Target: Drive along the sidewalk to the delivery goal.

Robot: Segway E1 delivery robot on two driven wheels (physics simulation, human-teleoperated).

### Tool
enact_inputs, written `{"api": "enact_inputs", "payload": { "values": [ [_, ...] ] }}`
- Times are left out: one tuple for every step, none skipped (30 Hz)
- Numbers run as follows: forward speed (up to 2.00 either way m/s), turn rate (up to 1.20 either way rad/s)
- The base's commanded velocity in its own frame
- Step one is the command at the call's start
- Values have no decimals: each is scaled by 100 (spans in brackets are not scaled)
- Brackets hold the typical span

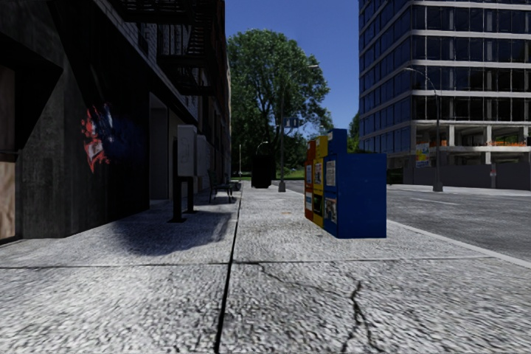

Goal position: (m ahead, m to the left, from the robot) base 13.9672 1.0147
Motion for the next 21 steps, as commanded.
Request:
{"api": "enact_inputs", "payload": {
  "values": [
    [200,26],
    [200,26],
    [200,26],
    [200,26],
    [200,25],
    [200,25],
    [200,0],
    [200,0],
    [200,0],
    [200,0],
    [200,0],
    [200,0],
    [200,0],
    [200,0],
    [200,0],
    [200,0],
    [200,0],
    [200,0],
    [200,0],
    [200,0],
    [200,0]
  ]
}}
